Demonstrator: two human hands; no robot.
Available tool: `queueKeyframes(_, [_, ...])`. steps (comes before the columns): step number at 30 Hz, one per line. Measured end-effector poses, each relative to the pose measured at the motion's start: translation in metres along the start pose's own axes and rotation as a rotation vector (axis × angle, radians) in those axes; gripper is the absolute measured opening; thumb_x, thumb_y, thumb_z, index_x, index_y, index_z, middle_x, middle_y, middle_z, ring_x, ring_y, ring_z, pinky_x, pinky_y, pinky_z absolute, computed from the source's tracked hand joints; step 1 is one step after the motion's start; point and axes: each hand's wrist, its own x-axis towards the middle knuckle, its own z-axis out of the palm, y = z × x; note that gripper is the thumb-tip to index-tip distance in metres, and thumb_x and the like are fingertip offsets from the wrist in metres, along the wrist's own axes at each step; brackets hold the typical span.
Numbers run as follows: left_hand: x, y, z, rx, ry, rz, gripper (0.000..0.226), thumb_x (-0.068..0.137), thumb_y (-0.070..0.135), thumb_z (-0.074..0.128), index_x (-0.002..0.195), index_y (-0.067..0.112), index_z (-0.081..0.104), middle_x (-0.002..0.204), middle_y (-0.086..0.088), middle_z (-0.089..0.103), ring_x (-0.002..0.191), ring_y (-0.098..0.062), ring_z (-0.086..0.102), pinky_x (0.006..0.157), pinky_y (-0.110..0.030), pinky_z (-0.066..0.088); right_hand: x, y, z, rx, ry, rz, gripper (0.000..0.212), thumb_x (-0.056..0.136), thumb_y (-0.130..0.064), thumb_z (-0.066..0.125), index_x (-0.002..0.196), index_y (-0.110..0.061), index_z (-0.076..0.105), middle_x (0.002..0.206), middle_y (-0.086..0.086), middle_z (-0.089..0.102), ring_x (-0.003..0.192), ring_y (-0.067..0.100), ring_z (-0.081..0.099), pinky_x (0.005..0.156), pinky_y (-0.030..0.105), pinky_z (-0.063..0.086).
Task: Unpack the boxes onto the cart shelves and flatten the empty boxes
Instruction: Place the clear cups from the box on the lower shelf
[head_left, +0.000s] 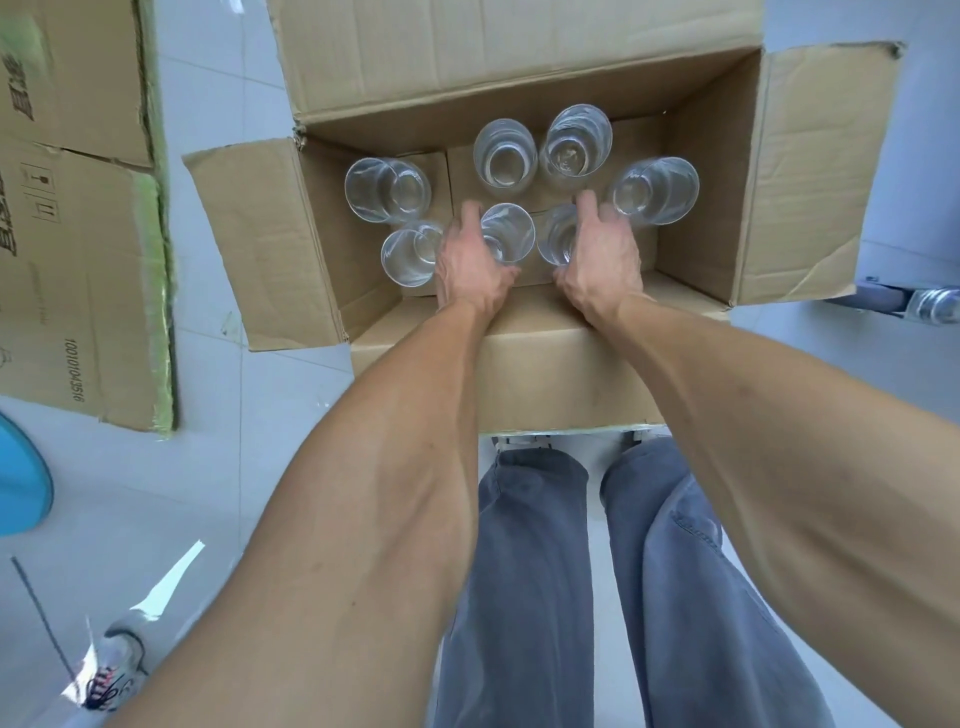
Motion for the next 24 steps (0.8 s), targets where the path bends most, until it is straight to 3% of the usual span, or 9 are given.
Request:
queueKeyframes(4, [0.004, -0.003, -0.003, -0.063, -0.019, -0.054, 0.067, 0.069, 0.022, 0.083, 0.121, 0.014, 0.042, 0.094, -0.005, 0.055, 0.089, -0.029, 0.058, 0.077, -0.034, 0.049, 0.001, 0.000, 0.002, 0.050, -0.005, -0.011, 0.062, 0.077, -0.002, 0.071, 0.131, -0.011, 0.041, 0.126, 0.015, 0.054, 0.113, 0.037, 0.055, 0.096, 0.043, 0.047])
queueKeyframes(9, [-0.012, 0.008, -0.033, -0.162, 0.024, -0.069, 0.067, 0.064, 0.023, 0.082, 0.118, 0.016, 0.043, 0.095, -0.003, 0.056, 0.083, -0.023, 0.054, 0.070, -0.026, 0.038, -0.009, -0.015, -0.029, 0.132, 0.106, 0.069, 0.061, 0.070, -0.003, 0.073, 0.121, -0.014, 0.044, 0.110, 0.012, 0.063, 0.101, 0.036, 0.063, 0.085, 0.039, 0.051])
queueKeyframes(13, [-0.032, 0.032, -0.081, -0.253, 0.011, -0.063, 0.060, 0.060, 0.027, 0.080, 0.108, 0.018, 0.047, 0.093, 0.002, 0.062, 0.085, -0.022, 0.060, 0.071, -0.029, 0.045, -0.030, -0.035, -0.074, 0.199, 0.122, 0.074, 0.059, 0.069, -0.011, 0.076, 0.117, -0.012, 0.041, 0.096, 0.009, 0.061, 0.094, 0.037, 0.063, 0.071, 0.033, 0.041])
queueKeyframes(15, [-0.047, 0.048, -0.113, -0.313, -0.045, -0.046, 0.058, 0.057, 0.031, 0.079, 0.105, 0.019, 0.049, 0.091, 0.005, 0.063, 0.090, -0.023, 0.063, 0.080, -0.035, 0.052, -0.048, -0.044, -0.106, 0.254, 0.127, 0.097, 0.057, 0.067, -0.018, 0.076, 0.114, -0.013, 0.043, 0.092, 0.004, 0.056, 0.092, 0.034, 0.061, 0.071, 0.032, 0.040])
queueKeyframes(19, [-0.078, 0.085, -0.171, -0.380, -0.132, 0.019, 0.059, 0.052, 0.041, 0.075, 0.102, 0.020, 0.051, 0.098, 0.001, 0.065, 0.089, -0.019, 0.060, 0.082, -0.039, 0.051, -0.094, -0.054, -0.161, 0.530, 0.223, 0.231, 0.064, 0.059, -0.036, 0.076, 0.112, -0.020, 0.046, 0.105, 0.002, 0.062, 0.096, 0.026, 0.059, 0.080, 0.034, 0.049])
queueKeyframes(21, [-0.093, 0.104, -0.191, -0.470, -0.154, 0.053, 0.059, 0.054, 0.040, 0.075, 0.104, 0.018, 0.052, 0.096, 0.004, 0.060, 0.083, -0.013, 0.056, 0.074, -0.035, 0.050, -0.116, -0.055, -0.177, 0.634, 0.293, 0.270, 0.066, 0.056, -0.040, 0.076, 0.113, -0.022, 0.048, 0.108, 0.002, 0.061, 0.100, 0.024, 0.058, 0.082, 0.032, 0.048])
queueKeyframes(24, [-0.122, 0.129, -0.211, -0.577, -0.180, 0.045, 0.058, 0.055, 0.037, 0.074, 0.105, 0.018, 0.052, 0.098, 0.000, 0.060, 0.084, -0.015, 0.057, 0.075, -0.034, 0.047, -0.152, -0.045, -0.199, 0.698, 0.374, 0.297, 0.068, 0.057, -0.040, 0.079, 0.115, -0.021, 0.048, 0.109, 0.003, 0.060, 0.099, 0.023, 0.057, 0.076, 0.028, 0.041])
